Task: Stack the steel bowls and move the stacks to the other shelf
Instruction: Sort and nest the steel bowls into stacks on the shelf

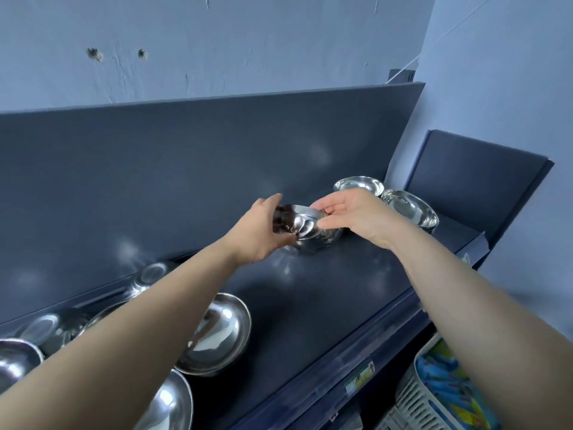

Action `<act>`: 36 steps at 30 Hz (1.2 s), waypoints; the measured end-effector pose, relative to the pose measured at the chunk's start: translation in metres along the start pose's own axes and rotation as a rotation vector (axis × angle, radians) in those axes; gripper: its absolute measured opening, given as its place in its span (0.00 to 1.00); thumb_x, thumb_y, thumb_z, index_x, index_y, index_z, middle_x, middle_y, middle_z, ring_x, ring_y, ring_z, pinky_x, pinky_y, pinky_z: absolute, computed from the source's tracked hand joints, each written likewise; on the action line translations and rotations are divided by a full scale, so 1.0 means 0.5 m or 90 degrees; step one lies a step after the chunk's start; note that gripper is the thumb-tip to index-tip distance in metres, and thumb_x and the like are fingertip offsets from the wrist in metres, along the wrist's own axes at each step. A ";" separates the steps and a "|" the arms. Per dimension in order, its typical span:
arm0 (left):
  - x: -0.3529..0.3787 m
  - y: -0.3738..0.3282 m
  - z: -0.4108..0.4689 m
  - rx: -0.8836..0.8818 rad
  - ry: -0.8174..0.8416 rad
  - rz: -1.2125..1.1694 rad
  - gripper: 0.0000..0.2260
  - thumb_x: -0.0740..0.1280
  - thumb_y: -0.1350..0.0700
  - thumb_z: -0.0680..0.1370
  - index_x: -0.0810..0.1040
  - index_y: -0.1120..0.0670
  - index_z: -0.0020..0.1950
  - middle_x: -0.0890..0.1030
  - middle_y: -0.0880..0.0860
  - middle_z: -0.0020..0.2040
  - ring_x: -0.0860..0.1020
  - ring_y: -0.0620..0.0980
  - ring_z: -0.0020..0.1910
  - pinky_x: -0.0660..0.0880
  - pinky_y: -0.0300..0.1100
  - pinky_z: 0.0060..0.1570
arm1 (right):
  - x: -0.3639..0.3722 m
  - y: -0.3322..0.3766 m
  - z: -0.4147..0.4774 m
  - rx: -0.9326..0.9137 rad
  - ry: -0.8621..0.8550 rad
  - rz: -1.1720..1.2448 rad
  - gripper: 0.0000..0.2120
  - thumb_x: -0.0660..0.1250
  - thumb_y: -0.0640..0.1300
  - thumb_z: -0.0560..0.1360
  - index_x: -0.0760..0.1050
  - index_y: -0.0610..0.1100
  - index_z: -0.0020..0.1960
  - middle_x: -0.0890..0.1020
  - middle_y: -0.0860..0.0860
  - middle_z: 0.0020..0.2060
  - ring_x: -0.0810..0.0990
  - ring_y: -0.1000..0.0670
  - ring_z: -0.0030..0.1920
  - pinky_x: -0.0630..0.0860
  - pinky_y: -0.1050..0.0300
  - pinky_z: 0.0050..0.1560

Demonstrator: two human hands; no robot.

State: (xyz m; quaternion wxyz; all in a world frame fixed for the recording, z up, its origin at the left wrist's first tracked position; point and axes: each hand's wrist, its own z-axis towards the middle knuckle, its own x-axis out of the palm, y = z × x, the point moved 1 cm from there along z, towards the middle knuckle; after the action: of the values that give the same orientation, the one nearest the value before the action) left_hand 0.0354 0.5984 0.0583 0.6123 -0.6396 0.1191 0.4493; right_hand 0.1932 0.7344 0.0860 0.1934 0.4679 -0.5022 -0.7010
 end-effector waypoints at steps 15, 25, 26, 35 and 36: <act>0.039 0.064 0.067 -0.032 0.040 0.193 0.06 0.65 0.58 0.76 0.79 0.58 0.50 0.80 0.53 0.46 0.77 0.54 0.48 0.74 0.46 0.49 | 0.033 -0.087 0.102 -0.076 0.031 -0.359 0.14 0.67 0.33 0.74 0.85 0.50 0.49 0.81 0.57 0.41 0.78 0.54 0.44 0.76 0.57 0.49; -0.040 0.074 -0.013 -0.093 0.067 0.294 0.19 0.67 0.47 0.77 0.75 0.54 0.65 0.79 0.51 0.60 0.75 0.52 0.60 0.69 0.38 0.55 | 0.079 -0.065 0.055 -0.134 0.017 -0.414 0.21 0.71 0.40 0.74 0.76 0.48 0.67 0.76 0.55 0.67 0.71 0.53 0.68 0.62 0.66 0.65; -0.052 0.081 -0.028 -0.109 0.071 0.307 0.19 0.67 0.46 0.76 0.76 0.54 0.64 0.79 0.51 0.58 0.76 0.52 0.58 0.71 0.39 0.54 | 0.094 -0.059 0.045 -0.136 0.032 -0.413 0.22 0.72 0.42 0.74 0.76 0.50 0.67 0.76 0.56 0.67 0.71 0.53 0.68 0.65 0.62 0.67; -0.108 0.125 -0.172 -0.194 0.214 0.384 0.15 0.70 0.46 0.73 0.81 0.53 0.55 0.81 0.48 0.52 0.79 0.50 0.53 0.75 0.44 0.54 | 0.221 -0.031 -0.029 -0.090 0.246 -0.367 0.34 0.79 0.55 0.65 0.74 0.51 0.68 0.80 0.59 0.61 0.77 0.61 0.59 0.72 0.64 0.61; -0.105 0.131 -0.182 -0.192 0.212 0.396 0.14 0.70 0.46 0.73 0.81 0.53 0.54 0.81 0.48 0.52 0.78 0.50 0.53 0.74 0.43 0.53 | 0.235 -0.031 -0.033 -0.095 0.257 -0.370 0.35 0.79 0.56 0.63 0.75 0.51 0.68 0.80 0.59 0.61 0.77 0.61 0.59 0.73 0.63 0.61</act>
State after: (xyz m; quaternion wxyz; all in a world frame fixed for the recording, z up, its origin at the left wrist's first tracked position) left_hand -0.0014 0.4823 0.0377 0.3181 -0.7199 0.3378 0.5162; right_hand 0.1530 0.6453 0.0170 0.1152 0.7048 -0.2471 -0.6549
